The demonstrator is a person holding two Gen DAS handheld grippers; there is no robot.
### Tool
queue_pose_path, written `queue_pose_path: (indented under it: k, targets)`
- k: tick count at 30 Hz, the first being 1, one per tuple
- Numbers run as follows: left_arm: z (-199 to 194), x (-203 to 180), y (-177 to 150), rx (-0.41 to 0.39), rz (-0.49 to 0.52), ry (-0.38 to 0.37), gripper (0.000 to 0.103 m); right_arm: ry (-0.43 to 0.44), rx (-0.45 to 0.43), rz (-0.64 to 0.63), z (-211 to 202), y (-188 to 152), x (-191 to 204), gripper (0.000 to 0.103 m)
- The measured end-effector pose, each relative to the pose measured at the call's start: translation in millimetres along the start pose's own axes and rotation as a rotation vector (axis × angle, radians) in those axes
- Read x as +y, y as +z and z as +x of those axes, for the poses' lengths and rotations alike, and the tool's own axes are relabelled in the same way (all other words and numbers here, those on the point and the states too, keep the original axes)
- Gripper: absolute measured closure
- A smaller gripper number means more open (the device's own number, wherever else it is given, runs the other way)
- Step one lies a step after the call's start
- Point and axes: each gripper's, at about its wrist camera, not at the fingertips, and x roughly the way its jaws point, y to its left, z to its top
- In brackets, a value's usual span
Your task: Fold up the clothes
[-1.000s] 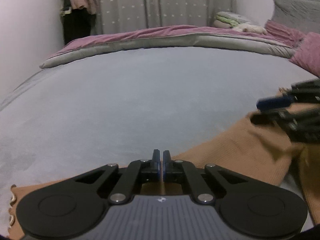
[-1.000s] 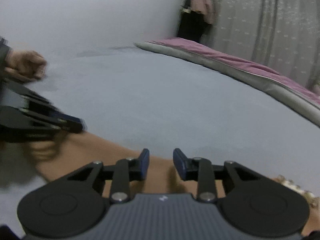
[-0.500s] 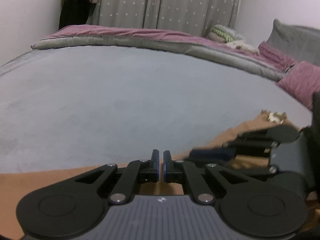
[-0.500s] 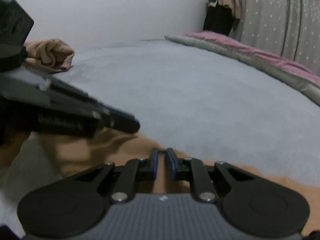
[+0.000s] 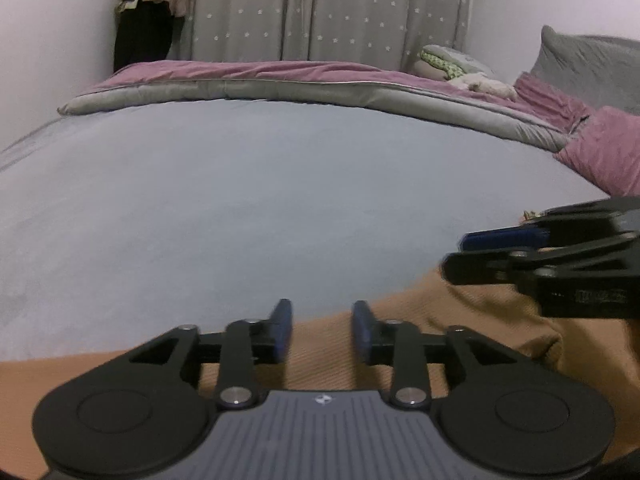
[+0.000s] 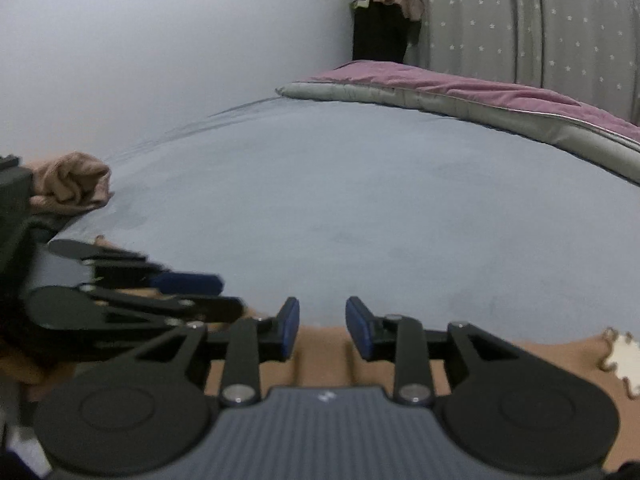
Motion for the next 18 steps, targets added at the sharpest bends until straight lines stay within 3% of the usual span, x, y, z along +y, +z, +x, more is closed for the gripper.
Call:
queue_pose_path:
  k: [3, 10, 15, 18]
  targets:
    - [3.2, -12.0, 0.9, 0.026, 0.015, 0.025, 0.055, -0.051, 0.038, -0.034, -20.8, -7.8, 0.3, 0.075]
    - [-4.3, -45.3, 1.7, 0.05, 0.086, 0.118, 0.048, -0.021, 0.106, 0.027, -32.3, -46.2, 18.1, 0.075]
    - [-9.7, -54.4, -6.2, 0.084, 0.064, 0.173, 0.048, -0.082, 0.129, 0.015, -17.6, -62.8, 35.2, 0.075]
    - [-21.6, -53.9, -4.3, 0.083, 0.014, 0.187, 0.048, -0.067, 0.112, 0.091, -30.1, -57.5, 25.6, 0.074]
